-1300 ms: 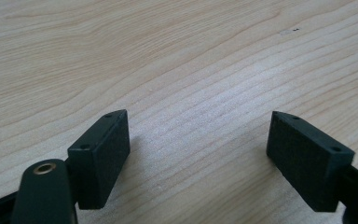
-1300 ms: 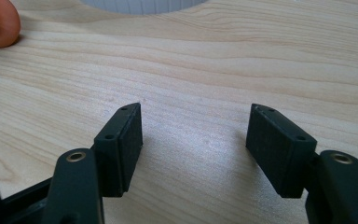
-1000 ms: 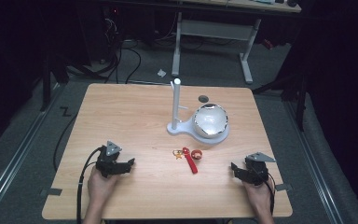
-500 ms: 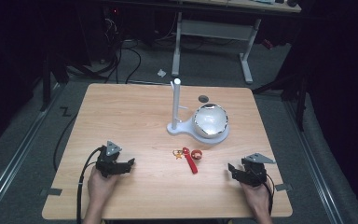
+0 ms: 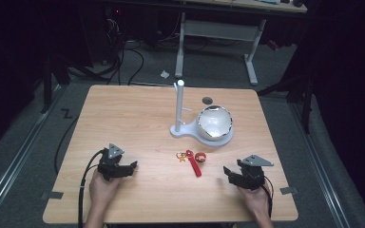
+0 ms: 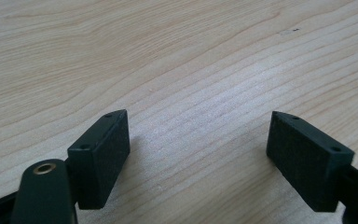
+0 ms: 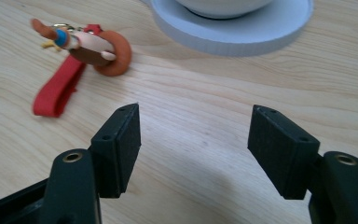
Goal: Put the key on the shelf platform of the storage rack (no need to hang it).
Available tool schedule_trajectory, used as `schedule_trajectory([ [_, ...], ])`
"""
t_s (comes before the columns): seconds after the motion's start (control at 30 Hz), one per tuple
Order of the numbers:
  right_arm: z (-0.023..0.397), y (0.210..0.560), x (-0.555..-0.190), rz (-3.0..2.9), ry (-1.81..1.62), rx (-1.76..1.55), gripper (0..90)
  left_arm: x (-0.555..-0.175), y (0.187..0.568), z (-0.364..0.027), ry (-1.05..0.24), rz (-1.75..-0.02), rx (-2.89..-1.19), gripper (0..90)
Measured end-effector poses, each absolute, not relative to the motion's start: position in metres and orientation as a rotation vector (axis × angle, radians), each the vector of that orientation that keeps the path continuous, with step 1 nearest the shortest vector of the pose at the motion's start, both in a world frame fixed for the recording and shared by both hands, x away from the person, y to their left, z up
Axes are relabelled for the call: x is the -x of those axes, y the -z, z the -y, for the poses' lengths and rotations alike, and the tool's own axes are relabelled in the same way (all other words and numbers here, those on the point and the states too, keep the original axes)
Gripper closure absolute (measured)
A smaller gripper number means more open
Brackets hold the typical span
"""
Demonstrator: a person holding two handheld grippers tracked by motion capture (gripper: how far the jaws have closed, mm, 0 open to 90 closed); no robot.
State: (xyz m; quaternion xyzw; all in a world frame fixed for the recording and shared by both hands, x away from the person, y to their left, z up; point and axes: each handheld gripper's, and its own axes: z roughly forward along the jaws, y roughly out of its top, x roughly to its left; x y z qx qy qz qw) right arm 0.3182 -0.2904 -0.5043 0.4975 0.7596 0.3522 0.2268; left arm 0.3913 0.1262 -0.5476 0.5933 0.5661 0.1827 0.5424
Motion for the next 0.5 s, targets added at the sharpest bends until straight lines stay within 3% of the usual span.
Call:
schedule_trajectory([
  [0.5, 0.248, 0.499, -0.323, -2.204, -1.012, -1.246, 29.4, -0.391, 0.548, -0.126, -0.434, -1.345, -1.408, 21.7],
])
